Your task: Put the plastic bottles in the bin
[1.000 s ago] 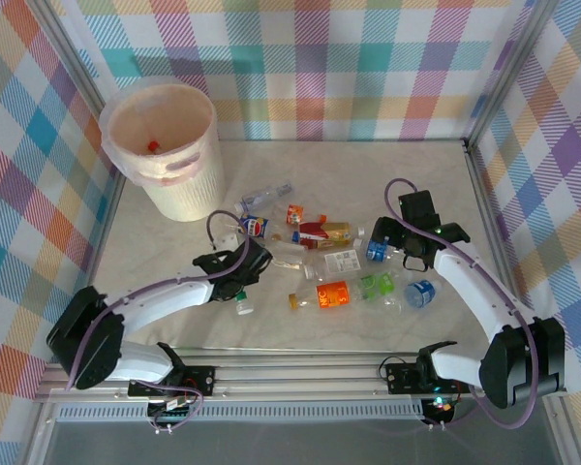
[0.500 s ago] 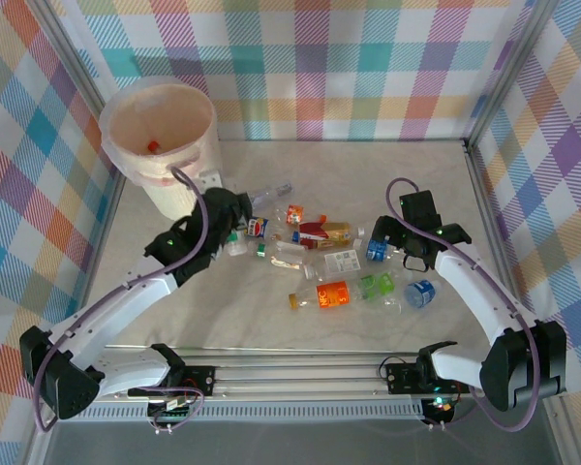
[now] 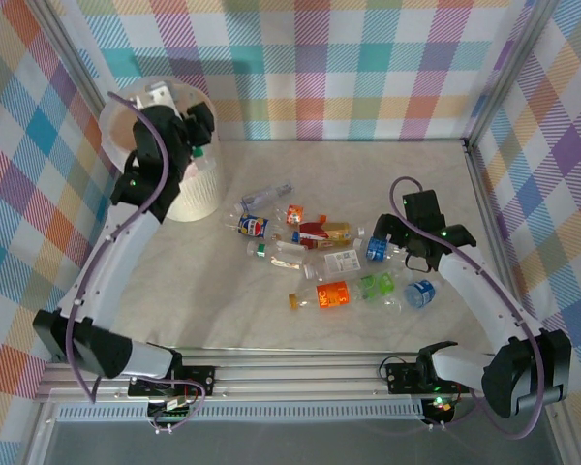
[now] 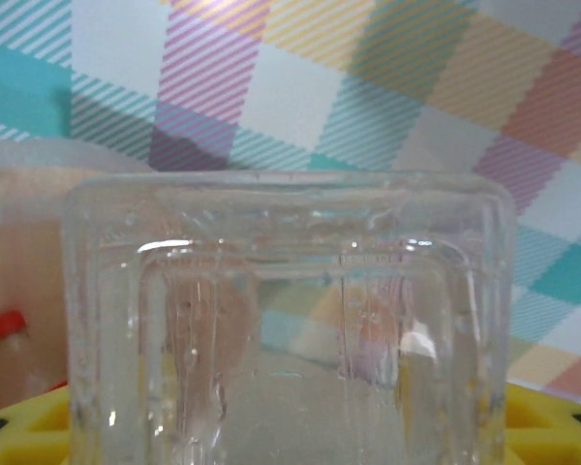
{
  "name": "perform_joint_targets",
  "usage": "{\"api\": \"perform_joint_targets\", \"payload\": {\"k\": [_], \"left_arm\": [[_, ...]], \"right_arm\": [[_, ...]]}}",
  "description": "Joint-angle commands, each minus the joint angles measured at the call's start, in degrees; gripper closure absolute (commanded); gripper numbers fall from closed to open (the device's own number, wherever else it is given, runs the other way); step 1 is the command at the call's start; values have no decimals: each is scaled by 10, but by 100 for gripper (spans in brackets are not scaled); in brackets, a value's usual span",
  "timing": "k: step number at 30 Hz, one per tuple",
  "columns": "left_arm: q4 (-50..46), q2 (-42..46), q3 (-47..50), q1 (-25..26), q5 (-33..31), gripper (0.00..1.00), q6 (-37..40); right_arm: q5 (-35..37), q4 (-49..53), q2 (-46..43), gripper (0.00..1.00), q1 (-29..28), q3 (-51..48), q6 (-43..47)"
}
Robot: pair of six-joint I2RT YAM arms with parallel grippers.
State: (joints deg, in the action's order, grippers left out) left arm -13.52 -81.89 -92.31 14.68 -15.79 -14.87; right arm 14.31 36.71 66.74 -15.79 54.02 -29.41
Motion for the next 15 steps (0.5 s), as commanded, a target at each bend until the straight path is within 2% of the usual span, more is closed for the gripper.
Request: {"api": "perform_joint_targets", "payload": {"k": [1, 10, 15], "left_arm": [[-15, -55, -84, -47, 56, 53, 12], [-19, -192, -212, -127, 102, 53, 27], [-76, -270, -300, -153, 115, 53, 41]], "right_arm": [[7, 15, -7, 0, -3, 21, -8], [13, 35, 1, 0, -2, 38, -12], [15, 38, 0, 0, -3, 39, -17]]}}
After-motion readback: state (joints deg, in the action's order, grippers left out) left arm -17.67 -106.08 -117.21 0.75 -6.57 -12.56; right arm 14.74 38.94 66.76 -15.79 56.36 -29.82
